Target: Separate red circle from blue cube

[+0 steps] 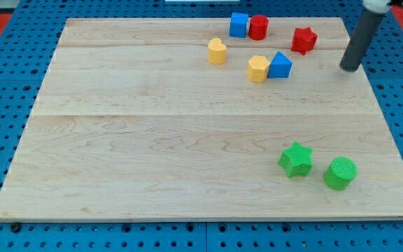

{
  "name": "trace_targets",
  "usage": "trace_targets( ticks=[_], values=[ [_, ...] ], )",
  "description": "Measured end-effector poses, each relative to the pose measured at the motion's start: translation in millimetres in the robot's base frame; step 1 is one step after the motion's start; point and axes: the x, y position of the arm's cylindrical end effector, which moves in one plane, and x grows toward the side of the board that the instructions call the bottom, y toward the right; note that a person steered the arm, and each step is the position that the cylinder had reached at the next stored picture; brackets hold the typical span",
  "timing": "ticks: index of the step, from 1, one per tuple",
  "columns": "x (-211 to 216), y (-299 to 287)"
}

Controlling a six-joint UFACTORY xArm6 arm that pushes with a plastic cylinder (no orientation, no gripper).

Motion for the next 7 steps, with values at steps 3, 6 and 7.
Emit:
trace_targets(
  ticks=[3, 6, 7],
  values=[
    [-56, -107],
    [-70, -209],
    [-55, -312]
  ],
)
